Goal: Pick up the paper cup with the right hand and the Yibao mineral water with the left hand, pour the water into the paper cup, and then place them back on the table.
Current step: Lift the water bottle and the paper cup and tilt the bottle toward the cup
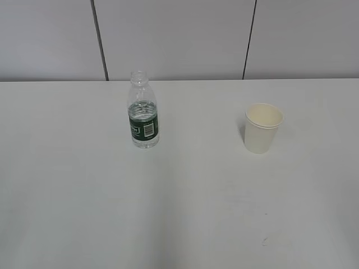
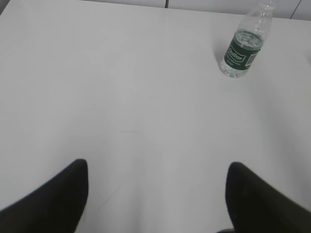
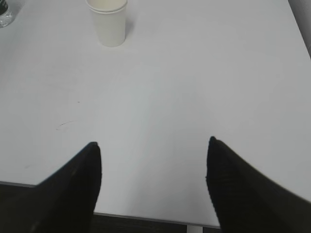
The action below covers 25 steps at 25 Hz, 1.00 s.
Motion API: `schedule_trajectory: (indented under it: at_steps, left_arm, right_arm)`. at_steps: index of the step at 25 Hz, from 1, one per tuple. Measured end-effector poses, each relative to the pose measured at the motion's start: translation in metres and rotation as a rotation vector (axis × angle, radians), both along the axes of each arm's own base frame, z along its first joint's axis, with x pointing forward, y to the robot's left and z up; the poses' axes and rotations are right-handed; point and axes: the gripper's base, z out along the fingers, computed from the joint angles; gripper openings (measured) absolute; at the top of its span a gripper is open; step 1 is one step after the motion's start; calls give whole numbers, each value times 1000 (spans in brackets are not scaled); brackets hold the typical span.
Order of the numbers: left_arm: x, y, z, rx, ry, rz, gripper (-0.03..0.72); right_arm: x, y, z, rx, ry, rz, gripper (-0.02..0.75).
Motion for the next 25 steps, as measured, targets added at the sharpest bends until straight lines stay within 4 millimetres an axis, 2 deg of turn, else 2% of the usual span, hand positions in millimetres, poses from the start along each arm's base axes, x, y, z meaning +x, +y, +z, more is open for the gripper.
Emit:
schedule_trajectory:
  at_steps: [25]
  left_arm:
    - [0,0,0,0,0,-7,531]
  right_arm:
    - [0,0,0,0,0,0,531]
